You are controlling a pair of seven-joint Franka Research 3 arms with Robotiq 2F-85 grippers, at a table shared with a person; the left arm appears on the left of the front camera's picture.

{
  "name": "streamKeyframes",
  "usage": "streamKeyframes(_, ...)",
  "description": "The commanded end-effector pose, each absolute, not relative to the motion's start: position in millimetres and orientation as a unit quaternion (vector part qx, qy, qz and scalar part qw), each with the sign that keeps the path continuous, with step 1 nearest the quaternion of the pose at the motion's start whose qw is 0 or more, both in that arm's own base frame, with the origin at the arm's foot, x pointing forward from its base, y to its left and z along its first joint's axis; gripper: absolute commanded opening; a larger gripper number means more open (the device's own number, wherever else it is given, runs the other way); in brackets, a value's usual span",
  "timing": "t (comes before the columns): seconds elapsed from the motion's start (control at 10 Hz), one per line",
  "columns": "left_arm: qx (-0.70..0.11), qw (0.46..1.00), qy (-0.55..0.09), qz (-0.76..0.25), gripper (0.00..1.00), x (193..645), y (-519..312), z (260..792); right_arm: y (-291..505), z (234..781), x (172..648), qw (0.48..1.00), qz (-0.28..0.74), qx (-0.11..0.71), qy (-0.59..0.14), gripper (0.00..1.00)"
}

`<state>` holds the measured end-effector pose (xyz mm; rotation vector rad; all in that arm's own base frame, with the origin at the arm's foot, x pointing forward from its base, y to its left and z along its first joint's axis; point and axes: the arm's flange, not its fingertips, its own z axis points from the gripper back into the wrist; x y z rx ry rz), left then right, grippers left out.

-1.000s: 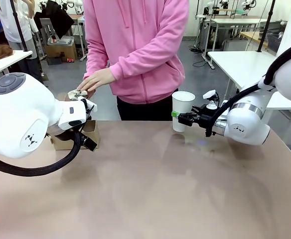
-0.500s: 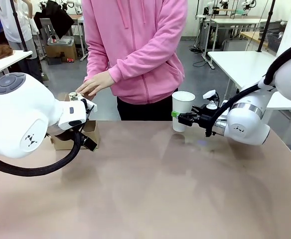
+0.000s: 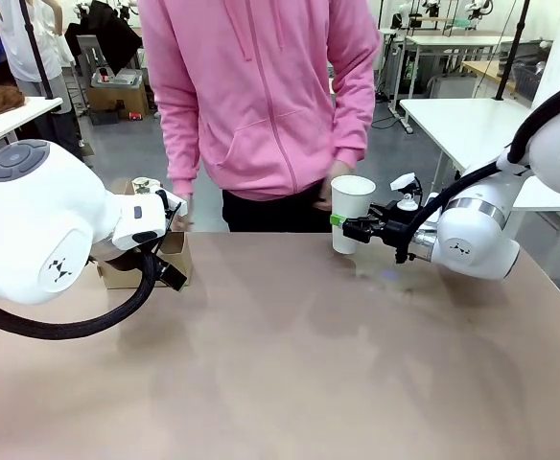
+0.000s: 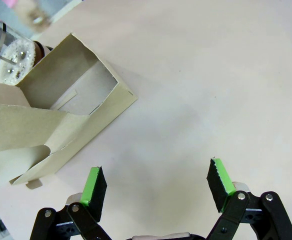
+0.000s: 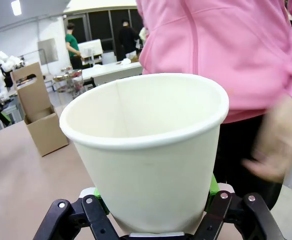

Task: Pour a drink into a cup and package it in a carrier.
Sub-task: When a person places the Paper Cup Lid on the 600 ml Paper Cup , lift the 600 ml Paper Cup.

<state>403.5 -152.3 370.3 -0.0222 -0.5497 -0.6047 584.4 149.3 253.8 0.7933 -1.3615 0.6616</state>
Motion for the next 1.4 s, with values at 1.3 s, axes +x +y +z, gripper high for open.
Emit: streamKeyframes(1.3, -0.012, 0.918, -0.268, -0.294, 1.00, 403.5, -151.9, 370.6, 150.9, 257.6, 584.4, 0.656, 0.283, 0.350, -0.606, 0.80)
